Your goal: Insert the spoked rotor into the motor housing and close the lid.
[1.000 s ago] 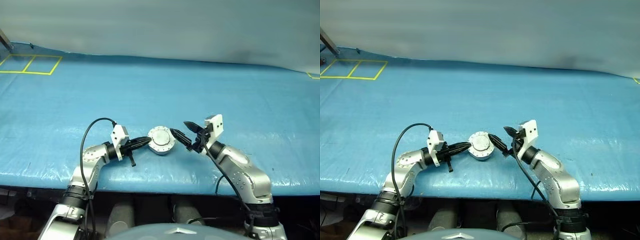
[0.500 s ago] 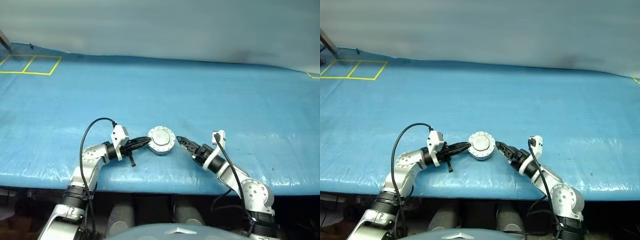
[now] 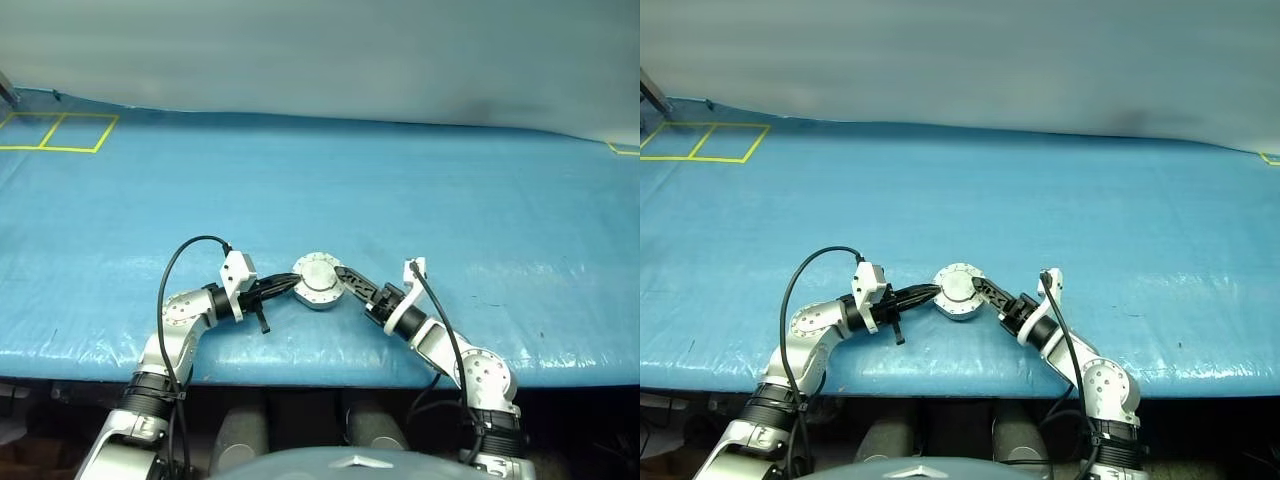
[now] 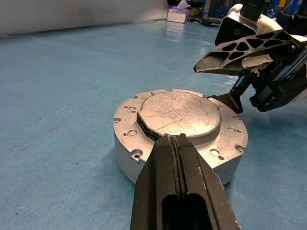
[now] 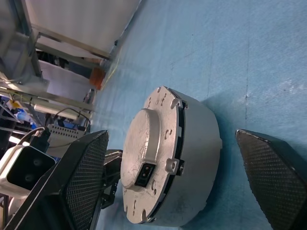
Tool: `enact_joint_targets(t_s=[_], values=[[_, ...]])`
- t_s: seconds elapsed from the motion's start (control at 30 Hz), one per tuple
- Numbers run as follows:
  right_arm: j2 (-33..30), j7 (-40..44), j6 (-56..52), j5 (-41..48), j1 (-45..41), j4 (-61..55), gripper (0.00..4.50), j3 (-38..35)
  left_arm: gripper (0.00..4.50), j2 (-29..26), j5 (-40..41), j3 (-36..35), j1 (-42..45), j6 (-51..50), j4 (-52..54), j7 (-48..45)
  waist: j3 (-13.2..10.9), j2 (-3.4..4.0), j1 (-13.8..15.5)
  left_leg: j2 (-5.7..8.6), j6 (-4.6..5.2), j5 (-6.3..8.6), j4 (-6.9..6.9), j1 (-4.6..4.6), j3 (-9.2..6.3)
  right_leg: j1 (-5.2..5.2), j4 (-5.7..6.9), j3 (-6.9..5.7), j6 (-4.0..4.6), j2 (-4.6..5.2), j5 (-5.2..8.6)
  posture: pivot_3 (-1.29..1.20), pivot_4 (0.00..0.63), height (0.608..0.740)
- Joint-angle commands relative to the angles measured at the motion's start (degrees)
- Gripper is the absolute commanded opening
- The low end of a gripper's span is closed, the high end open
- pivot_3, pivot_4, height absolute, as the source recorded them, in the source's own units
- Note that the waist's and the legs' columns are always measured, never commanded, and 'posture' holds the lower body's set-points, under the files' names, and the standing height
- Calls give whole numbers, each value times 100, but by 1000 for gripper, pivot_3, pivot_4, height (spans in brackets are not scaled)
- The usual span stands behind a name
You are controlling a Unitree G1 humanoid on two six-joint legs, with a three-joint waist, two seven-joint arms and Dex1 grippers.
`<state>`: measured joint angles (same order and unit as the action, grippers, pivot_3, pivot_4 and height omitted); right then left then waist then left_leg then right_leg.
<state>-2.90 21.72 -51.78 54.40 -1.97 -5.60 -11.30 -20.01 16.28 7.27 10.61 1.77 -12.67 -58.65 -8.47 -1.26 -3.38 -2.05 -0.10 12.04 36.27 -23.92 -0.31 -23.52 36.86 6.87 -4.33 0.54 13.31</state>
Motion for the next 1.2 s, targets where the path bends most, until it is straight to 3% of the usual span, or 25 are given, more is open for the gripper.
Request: enact_joint_targets(t_s=[0.03,0.2,0.37,0.43,0.8,1.0,1.17,1.2], values=[[85,-3,-112,50,44,163,3851,101,0,6,-95,84,-48,23,61,34,0,0,-8,0,0,0,0,1,0,0,0,0,0,0,0,0,150,740],[59,28,-153,30,25,152,2243,143,0,13,-107,89,-57,48,45,55,0,3,-18,1,0,0,-3,0,1,-2,0,1,0,1,0,0,150,740],[26,66,-202,76,32,140,1827,170,0,22,-112,90,-58,60,39,65,1,4,-21,0,0,0,-2,3,1,0,1,1,0,1,0,0,150,740],[2,76,-211,68,29,133,1282,191,0,22,-114,93,-57,66,35,71,2,5,-39,0,0,0,-2,3,1,0,1,1,0,0,0,0,150,740],[-96,113,-163,-51,49,89,1215,301,0,43,-66,38,-59,50,49,141,2,6,-33,1,0,0,-2,3,1,0,1,1,0,1,0,0,150,740],[-19,37,-93,67,9,18,1215,176,0,180,420,-242,-28,-1309,328,626,2,5,-35,1,0,0,-1,3,0,1,2,1,-1,1,0,0,150,740],[97,-91,32,320,-158,-183,1215,-61,0,164,857,-456,-170,-1561,654,355,0,8,-54,0,1,-1,-1,4,0,-1,5,1,-3,-2,-1,0,150,740],[120,-131,49,368,-187,-231,1215,-91,171,199,958,-530,-181,-1591,681,348,-2,9,-56,0,1,-1,-1,2,0,-3,5,1,-2,-2,-1,0,150,740]])
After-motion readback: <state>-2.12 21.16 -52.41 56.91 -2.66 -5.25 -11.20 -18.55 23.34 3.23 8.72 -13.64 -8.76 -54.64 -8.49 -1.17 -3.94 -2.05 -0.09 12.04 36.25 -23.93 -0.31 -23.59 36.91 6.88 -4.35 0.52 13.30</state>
